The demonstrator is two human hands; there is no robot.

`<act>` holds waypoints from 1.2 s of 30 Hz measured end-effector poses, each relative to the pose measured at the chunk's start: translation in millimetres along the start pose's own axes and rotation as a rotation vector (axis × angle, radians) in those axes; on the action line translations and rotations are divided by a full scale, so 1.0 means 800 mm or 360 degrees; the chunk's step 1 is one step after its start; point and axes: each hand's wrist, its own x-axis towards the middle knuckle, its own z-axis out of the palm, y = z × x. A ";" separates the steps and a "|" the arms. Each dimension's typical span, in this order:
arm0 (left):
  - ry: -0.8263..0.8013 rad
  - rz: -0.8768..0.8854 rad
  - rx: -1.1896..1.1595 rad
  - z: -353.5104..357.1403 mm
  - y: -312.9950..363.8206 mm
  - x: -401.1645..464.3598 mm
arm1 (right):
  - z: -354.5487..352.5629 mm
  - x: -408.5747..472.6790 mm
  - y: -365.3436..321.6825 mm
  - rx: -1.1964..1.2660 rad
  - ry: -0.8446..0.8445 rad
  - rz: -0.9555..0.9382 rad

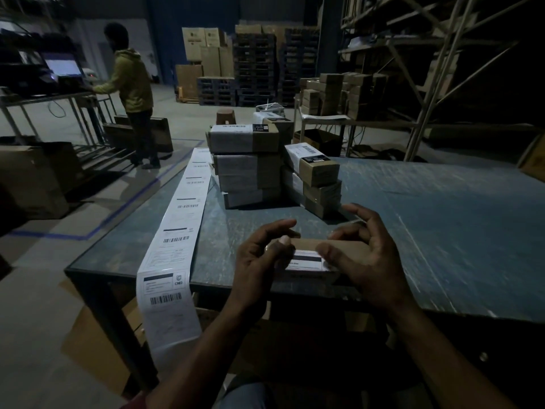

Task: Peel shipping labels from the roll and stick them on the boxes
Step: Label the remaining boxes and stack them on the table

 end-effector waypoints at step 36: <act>0.0343 -0.1046 -0.0194 -0.011 0.040 0.100 | -0.025 0.042 0.027 -0.1546 -0.0365 -0.1033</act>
